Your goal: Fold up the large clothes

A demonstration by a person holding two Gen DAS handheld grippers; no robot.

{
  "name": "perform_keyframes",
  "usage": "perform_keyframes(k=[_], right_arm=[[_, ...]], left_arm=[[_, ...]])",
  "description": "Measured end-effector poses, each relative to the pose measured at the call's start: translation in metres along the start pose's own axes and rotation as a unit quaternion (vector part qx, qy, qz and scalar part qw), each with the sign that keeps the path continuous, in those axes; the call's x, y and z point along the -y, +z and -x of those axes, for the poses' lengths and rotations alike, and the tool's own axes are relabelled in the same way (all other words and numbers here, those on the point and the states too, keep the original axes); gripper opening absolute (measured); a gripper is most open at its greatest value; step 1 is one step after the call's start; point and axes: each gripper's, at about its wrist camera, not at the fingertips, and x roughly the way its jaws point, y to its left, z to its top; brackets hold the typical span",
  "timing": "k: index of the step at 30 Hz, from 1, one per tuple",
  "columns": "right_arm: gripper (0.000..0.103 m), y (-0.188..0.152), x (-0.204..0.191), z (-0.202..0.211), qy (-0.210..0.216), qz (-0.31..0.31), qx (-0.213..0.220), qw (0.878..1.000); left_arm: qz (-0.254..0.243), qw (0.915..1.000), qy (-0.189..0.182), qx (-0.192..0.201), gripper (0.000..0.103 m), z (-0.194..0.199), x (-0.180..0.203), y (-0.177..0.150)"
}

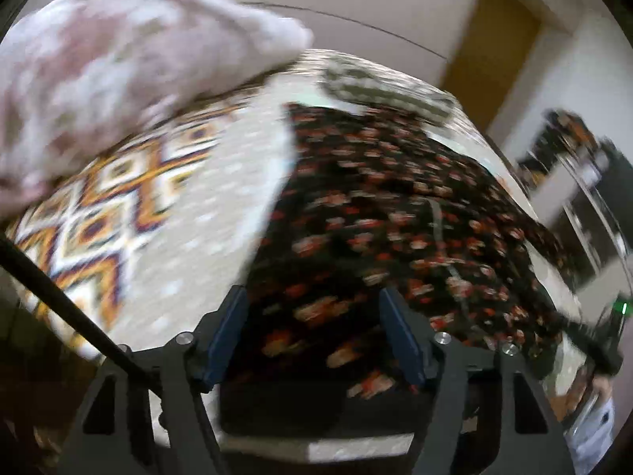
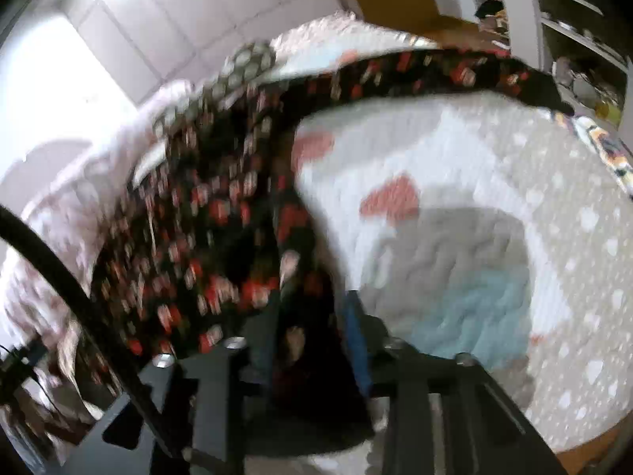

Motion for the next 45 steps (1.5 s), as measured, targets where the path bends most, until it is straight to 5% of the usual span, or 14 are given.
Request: perform_keyframes(k=[7, 12, 22, 25, 28, 30, 34, 37, 45], right_arm=[[0.048, 0.064, 0.041, -0.004, -0.033, -0.061, 0.065, 0.996], [0.056, 0.108, 0.106, -0.022, -0.016, -0.187, 0.082, 0.979], [0.061, 0.165, 0.177, -0.055, -0.015, -0.324, 0.106, 0.940], [0.061, 0.181, 0.180, -0.059, -0.035, -0.333, 0.111, 0.936], [0.020, 0.198, 0.181, -0.062, -0.064, -0.329, 0.109, 0.936], [0.011, 0.208, 0.177, -0.063, -0.081, -0.317, 0.101, 0.940], [0.009, 0.235, 0.125, -0.040, -0.143, -0.208, 0.120, 0.960], [0.009, 0.253, 0.058, -0.025, -0.170, -0.099, 0.136, 0.971], [0.008, 0.258, -0.168, -0.047, -0.038, 0.100, 0.121, 0.987]], left_arm=[[-0.017, 0.9987, -0.036, -0.033, 0.069, -0.086, 0.057, 0.016], [-0.011, 0.9989, -0.006, -0.044, 0.069, -0.136, 0.063, 0.018], [-0.073, 0.9958, -0.006, -0.056, 0.102, -0.162, 0.077, 0.005], [-0.081, 0.9946, -0.013, -0.064, 0.103, -0.164, 0.078, 0.004], [-0.091, 0.9928, -0.006, -0.077, 0.103, -0.165, 0.081, 0.004], [-0.086, 0.9925, -0.014, -0.085, 0.102, -0.160, 0.082, 0.007], [-0.033, 0.9925, -0.099, -0.064, 0.097, -0.120, 0.069, 0.018], [-0.022, 0.9935, -0.111, -0.014, 0.097, -0.078, 0.054, 0.024], [0.043, 0.9943, -0.085, 0.048, 0.097, -0.017, -0.020, 0.014]])
